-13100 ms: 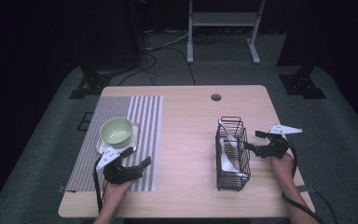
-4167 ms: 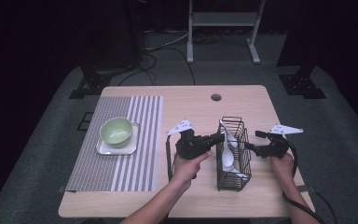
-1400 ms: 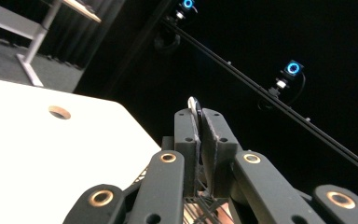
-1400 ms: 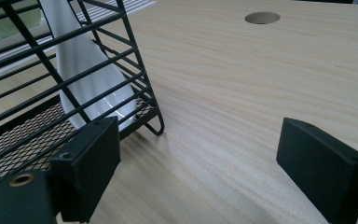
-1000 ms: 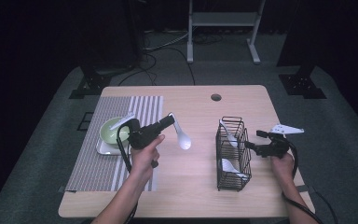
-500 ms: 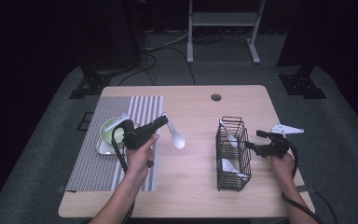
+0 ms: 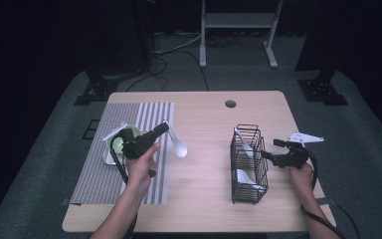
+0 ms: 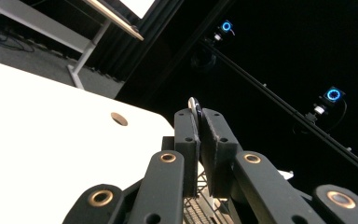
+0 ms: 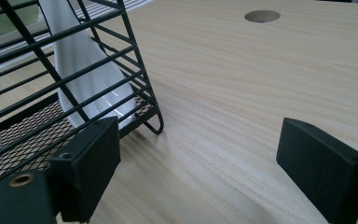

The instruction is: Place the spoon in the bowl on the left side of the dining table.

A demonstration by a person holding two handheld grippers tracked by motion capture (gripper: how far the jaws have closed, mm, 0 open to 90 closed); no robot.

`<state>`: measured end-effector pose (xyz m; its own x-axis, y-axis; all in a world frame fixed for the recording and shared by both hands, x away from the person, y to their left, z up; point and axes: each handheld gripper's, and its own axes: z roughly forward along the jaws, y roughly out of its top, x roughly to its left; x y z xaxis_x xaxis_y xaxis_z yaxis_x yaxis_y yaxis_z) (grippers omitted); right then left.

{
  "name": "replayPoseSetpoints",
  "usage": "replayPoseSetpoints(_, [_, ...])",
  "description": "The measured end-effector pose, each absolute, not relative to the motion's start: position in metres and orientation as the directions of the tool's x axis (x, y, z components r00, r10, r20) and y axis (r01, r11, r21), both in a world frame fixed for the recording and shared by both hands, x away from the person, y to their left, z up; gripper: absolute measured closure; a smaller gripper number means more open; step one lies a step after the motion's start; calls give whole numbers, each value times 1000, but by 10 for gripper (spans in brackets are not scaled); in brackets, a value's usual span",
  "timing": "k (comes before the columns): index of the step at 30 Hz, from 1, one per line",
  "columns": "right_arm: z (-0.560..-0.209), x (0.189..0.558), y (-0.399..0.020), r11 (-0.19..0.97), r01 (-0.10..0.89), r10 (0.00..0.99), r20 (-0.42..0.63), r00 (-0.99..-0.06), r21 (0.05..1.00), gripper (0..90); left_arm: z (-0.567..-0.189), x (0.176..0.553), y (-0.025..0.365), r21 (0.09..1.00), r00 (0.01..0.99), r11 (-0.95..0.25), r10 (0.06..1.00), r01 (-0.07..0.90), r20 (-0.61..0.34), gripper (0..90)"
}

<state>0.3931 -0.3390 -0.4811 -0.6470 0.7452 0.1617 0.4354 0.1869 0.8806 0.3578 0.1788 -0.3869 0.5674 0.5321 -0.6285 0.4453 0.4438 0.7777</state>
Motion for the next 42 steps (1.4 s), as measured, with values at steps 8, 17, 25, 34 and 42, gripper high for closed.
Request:
replayPoseSetpoints(8, [-481,393,-339,187,435,745,161,-647,881,123,-387,359,191,782,551,451,554,430,-624,851])
replayPoseSetpoints(17, [-481,393,-339,189,436,745,161,-647,880,123,-386,360,203,777,531,472,567,418,-630,851])
replayPoseSetpoints(25, [-481,393,-338,189,437,747,161,-646,879,123,-386,361,211,778,520,480,579,405,-628,851])
replayPoseSetpoints(34, [-481,393,-338,189,437,748,160,-644,880,123,-385,362,226,779,500,490,598,390,-627,850])
replayPoseSetpoints(42, [-481,393,-338,189,437,749,159,-643,879,123,-383,363,239,783,483,501,616,369,-622,850])
